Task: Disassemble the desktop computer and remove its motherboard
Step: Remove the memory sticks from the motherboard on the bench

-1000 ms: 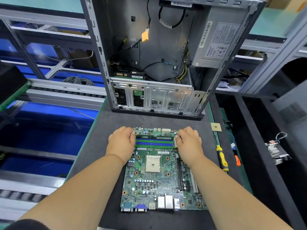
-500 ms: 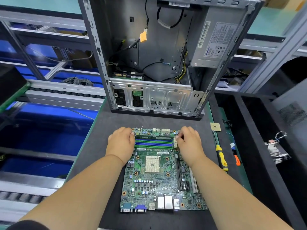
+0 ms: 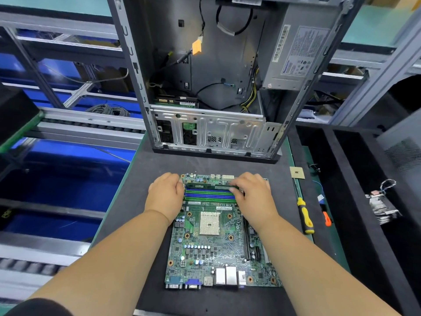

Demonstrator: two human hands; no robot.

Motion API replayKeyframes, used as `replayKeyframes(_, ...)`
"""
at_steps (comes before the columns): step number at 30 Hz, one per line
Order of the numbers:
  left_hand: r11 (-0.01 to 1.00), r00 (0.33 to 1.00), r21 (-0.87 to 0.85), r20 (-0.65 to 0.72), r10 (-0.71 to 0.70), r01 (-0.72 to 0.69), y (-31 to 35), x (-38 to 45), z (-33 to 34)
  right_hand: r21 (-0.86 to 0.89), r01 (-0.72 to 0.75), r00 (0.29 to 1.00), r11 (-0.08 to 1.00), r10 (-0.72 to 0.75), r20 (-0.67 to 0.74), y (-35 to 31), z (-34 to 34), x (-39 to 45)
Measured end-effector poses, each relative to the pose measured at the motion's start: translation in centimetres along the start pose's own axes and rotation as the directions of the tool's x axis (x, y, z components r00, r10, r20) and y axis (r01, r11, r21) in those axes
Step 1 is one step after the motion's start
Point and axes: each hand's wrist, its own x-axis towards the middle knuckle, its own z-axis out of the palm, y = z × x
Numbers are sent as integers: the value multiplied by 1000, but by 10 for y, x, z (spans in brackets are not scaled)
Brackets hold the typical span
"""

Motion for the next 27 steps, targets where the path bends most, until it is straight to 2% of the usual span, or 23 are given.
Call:
replayKeyframes(3,998,1000,-66,-6,-17,17,-1,-1,0,-7,-4,1000,1000,4,13,0,-1,-1)
replayKeyframes(6,973,998,-224,-35,-58,49,-2,-2,-2,-18,-7,1000,1000,7,21,-1,-2,-1)
replayKeyframes(10,917,999,-397,-19,42,-46,-6,-10,-8,-18,-35,999,999,35,25,-1,-6,-1)
replayKeyframes(12,921,991,-375,30,127,-106,-8,-10,-11,-59,-23,999,998,24,22,-2,-7,1)
replayKeyframes(14,952,981,-259,65,183,-160,-8,-6,-13,-89,2,999,996,1,34,-5,-8,4)
replayKeyframes(17,975,978,-138,85,189,-176,-1,-2,-16,-141,30,999,990,-25,40,-11,-9,7)
replayKeyframes(24,976,985,-139,31,172,-166,6,3,-23,-68,61,998,996,-63,-22,-18,-17,14)
replayKeyframes(27,963,992,-238,-19,123,-124,12,4,-27,-5,67,997,998,-67,-32,-19,-25,18)
